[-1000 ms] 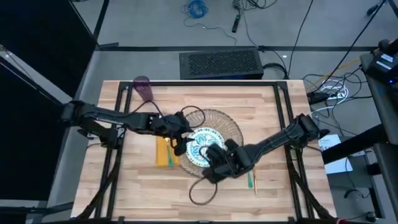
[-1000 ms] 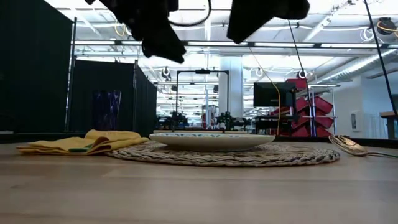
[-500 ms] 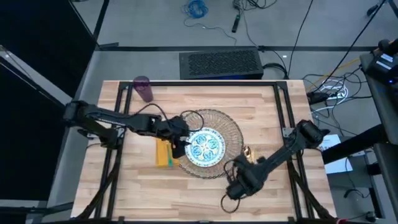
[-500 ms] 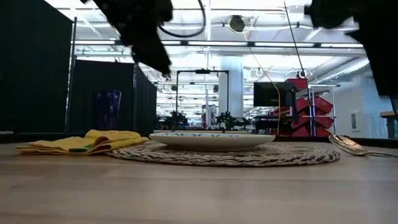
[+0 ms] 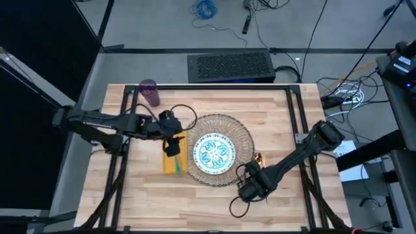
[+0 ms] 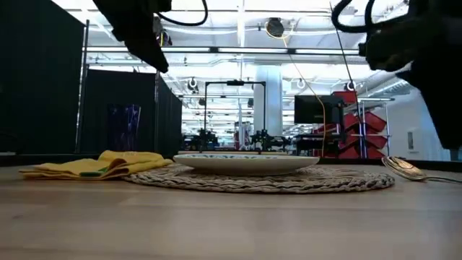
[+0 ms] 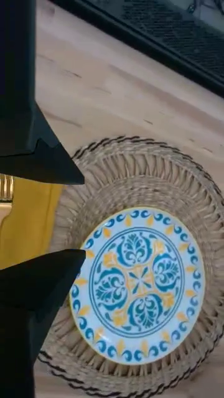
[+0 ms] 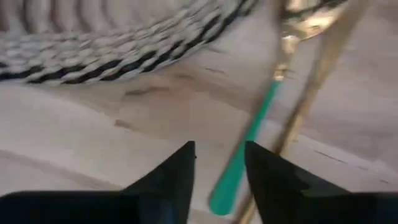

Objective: Set table place
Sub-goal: Put the green spoon on the tablemat to the right of the white patterned plate

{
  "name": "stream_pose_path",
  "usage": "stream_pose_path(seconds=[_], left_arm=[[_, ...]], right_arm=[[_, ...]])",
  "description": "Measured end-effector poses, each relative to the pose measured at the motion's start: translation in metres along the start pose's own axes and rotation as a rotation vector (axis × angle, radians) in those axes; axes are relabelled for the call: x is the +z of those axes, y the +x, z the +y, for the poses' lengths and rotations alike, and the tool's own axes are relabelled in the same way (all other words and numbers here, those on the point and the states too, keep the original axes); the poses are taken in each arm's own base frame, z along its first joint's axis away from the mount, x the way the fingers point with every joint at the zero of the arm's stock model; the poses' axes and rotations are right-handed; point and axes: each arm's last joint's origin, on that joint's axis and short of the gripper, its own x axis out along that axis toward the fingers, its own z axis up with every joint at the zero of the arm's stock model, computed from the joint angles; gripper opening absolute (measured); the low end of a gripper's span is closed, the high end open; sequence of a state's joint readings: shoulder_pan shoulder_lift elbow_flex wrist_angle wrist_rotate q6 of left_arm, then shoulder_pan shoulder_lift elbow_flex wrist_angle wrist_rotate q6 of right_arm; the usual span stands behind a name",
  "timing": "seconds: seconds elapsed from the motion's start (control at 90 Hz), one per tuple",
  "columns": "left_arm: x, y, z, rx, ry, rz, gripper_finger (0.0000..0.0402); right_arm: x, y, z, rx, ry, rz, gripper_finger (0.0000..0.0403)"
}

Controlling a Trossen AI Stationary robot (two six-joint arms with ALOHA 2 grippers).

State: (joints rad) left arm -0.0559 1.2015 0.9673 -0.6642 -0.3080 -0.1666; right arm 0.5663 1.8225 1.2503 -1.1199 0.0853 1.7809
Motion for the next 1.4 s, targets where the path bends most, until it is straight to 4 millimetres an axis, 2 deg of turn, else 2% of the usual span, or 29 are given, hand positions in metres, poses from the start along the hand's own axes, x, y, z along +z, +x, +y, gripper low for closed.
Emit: stream_pose_path(seconds=[0.144, 0.278, 0.389, 0.744, 1.022, 1.211, 1.4], left_arm=[[0.001, 0.003, 0.005, 0.027, -0.017, -0.001, 0.0166], [0.000, 0.005, 0.008, 0.039, -0.009, 0.007, 0.0166], [-0.002, 0.006, 0.009, 0.045, -0.008, 0.026, 0.0166], [-0.003, 0.006, 0.009, 0.046, -0.007, 0.032, 0.0166], [-0.006, 0.006, 0.010, 0.047, -0.021, 0.063, 0.0166], [-0.007, 0.006, 0.010, 0.049, -0.017, 0.076, 0.0166], [-0.008, 0.006, 0.010, 0.050, -0.015, 0.080, 0.0166]], right_arm=[[0.008, 0.012, -0.002, -0.019, -0.005, 0.009, 0.0217], [0.014, 0.028, -0.002, 0.016, -0.015, 0.025, 0.0221], [0.017, 0.039, -0.006, 0.012, -0.005, 0.027, 0.0201], [0.018, 0.050, -0.013, -0.005, -0.002, 0.034, 0.0119], [0.018, 0.053, -0.014, -0.012, 0.011, 0.038, 0.0010], [0.019, 0.048, -0.018, -0.017, 0.073, 0.037, 0.0002], [0.024, 0.024, -0.030, 0.040, 0.166, -0.008, 0.0001]])
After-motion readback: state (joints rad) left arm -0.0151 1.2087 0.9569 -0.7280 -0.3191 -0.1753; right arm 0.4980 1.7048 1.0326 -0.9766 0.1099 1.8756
